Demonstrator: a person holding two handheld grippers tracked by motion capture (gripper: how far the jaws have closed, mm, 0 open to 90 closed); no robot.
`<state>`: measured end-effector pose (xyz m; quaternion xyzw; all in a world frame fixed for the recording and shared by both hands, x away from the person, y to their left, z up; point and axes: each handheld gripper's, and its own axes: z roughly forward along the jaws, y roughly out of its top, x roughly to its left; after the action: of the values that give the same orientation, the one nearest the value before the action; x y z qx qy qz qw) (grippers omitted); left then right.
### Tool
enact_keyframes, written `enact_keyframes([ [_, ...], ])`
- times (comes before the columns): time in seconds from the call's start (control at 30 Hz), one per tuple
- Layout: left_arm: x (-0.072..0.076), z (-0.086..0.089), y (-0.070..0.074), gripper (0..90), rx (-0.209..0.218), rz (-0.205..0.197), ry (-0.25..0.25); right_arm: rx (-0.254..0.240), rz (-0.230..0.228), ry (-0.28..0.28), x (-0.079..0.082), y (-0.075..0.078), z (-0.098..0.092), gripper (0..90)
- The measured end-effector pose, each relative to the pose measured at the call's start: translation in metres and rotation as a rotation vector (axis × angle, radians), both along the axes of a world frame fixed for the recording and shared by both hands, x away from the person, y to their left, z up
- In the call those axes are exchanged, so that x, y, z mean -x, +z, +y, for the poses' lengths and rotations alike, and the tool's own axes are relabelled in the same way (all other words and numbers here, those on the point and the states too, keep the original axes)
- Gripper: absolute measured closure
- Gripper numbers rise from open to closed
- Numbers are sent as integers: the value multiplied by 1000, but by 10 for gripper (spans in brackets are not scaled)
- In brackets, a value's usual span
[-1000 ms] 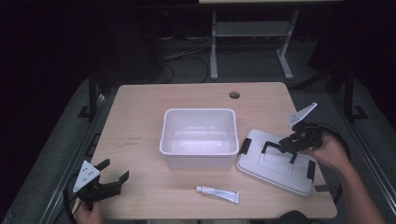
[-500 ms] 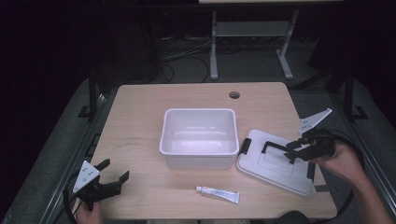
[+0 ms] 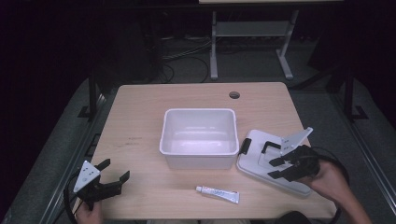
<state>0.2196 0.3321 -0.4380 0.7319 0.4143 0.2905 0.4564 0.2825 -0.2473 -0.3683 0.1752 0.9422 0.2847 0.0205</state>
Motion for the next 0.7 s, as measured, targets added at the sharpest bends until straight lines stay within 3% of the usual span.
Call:
enact_keyframes([
  [0.57, 0, 1, 0, 134, 4, -4, -1, -25, 39, 158, 11, -20, 78, 532],
  [0.7, 0, 1, 0, 134, 3, -4, -1, -29, 43, 179, 11, -23, 89, 532],
])
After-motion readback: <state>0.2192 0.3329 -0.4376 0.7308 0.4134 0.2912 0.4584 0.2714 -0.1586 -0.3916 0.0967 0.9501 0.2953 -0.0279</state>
